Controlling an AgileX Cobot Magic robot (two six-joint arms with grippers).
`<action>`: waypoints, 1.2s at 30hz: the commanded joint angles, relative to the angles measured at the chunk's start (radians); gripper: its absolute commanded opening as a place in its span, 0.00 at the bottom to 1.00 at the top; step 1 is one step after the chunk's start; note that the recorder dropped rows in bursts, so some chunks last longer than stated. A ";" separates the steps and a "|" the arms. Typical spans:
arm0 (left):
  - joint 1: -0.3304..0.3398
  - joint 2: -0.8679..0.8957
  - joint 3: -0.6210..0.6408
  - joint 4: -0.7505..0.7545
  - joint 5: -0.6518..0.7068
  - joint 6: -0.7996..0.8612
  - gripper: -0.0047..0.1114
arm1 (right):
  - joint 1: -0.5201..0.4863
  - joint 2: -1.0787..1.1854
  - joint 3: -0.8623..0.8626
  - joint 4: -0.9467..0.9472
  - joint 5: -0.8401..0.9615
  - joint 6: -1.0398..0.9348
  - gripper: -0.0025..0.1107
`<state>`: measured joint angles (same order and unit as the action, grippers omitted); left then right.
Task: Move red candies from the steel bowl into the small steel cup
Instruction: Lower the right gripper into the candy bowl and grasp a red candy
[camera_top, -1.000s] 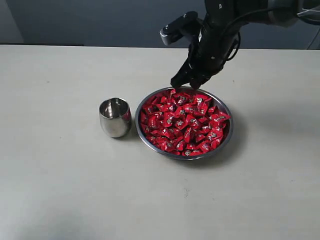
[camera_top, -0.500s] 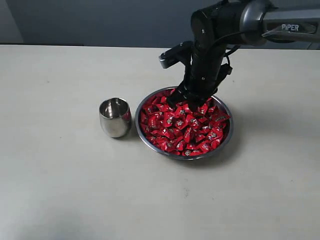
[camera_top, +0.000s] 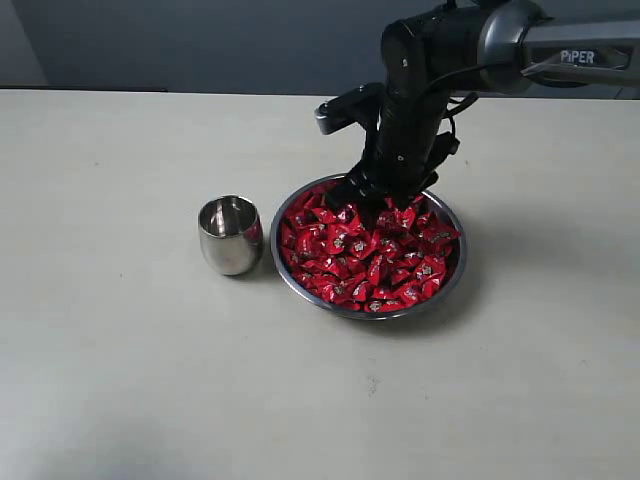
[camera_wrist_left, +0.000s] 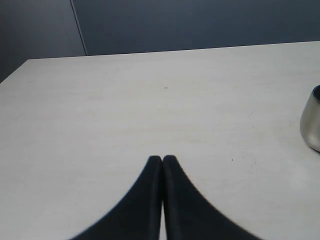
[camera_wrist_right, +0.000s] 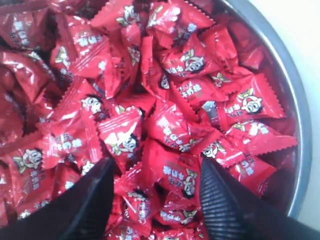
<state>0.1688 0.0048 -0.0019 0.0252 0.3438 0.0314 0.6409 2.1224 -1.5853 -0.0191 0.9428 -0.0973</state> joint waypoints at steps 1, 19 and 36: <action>0.002 -0.005 0.002 0.002 -0.010 -0.002 0.04 | -0.001 -0.001 -0.005 -0.001 -0.029 0.003 0.48; 0.002 -0.005 0.002 0.002 -0.010 -0.002 0.04 | -0.001 0.068 -0.005 -0.111 -0.012 0.076 0.27; 0.002 -0.005 0.002 0.002 -0.010 -0.002 0.04 | -0.001 0.025 -0.005 -0.115 -0.008 0.074 0.01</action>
<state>0.1688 0.0048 -0.0019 0.0252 0.3438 0.0314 0.6409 2.1835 -1.5853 -0.1216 0.9322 -0.0246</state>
